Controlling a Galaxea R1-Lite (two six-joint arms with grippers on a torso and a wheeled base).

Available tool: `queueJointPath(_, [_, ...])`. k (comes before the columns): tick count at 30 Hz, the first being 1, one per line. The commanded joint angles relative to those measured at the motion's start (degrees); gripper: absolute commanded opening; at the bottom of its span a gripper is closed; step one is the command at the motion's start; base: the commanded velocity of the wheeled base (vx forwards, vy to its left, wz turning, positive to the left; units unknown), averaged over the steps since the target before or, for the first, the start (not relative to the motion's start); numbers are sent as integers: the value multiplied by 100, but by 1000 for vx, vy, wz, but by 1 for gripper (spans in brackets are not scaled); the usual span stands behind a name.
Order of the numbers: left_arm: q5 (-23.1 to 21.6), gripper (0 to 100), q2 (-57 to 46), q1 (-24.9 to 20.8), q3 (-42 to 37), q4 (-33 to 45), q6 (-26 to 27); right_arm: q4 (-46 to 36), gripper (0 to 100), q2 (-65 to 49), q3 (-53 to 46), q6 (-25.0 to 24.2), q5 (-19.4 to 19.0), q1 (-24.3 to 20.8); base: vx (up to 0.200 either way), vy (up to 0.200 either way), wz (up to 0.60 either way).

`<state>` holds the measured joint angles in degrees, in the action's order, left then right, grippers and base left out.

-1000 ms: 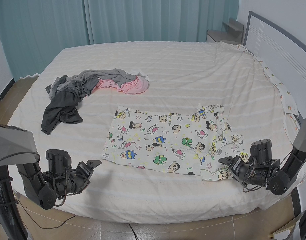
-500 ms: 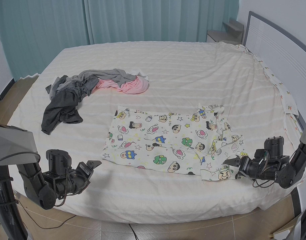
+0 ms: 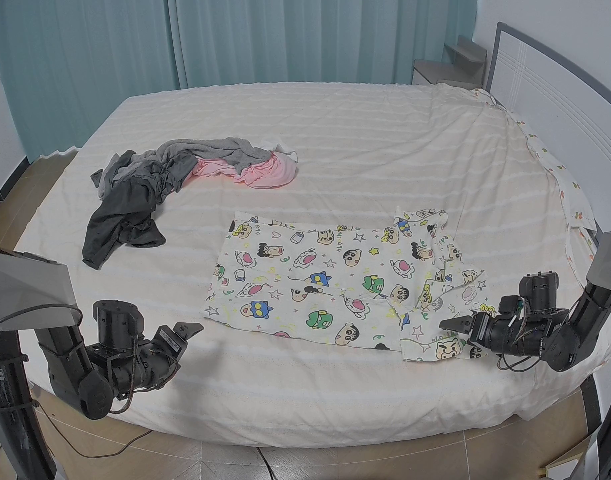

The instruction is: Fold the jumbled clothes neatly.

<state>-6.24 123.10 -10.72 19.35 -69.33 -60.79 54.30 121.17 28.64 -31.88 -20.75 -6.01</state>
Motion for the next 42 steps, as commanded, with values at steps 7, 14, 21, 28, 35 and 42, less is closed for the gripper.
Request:
queueJointPath(7, [0,100,21,-1,8,-2,-3,2,100,337,344,-11,36,-41,0,0,0])
queueJointPath(14, [0,100,21,-1,8,-2,-3,11,100,486,476,-11,53,-14,0,0,0])
queueJointPath(21, [0,100,21,-1,8,-2,-3,11,0,495,529,-29,203,65,0,0,0])
queueJointPath(28, [0,100,21,-1,8,-2,-3,11,0,477,494,-38,203,205,0,0,0])
queueJointPath(35, [0,100,30,-1,8,-2,-3,11,0,451,529,-29,203,372,0,0,0])
queueJointPath(42, [0,100,30,-1,8,-2,-3,20,0,451,538,-29,212,469,0,0,0])
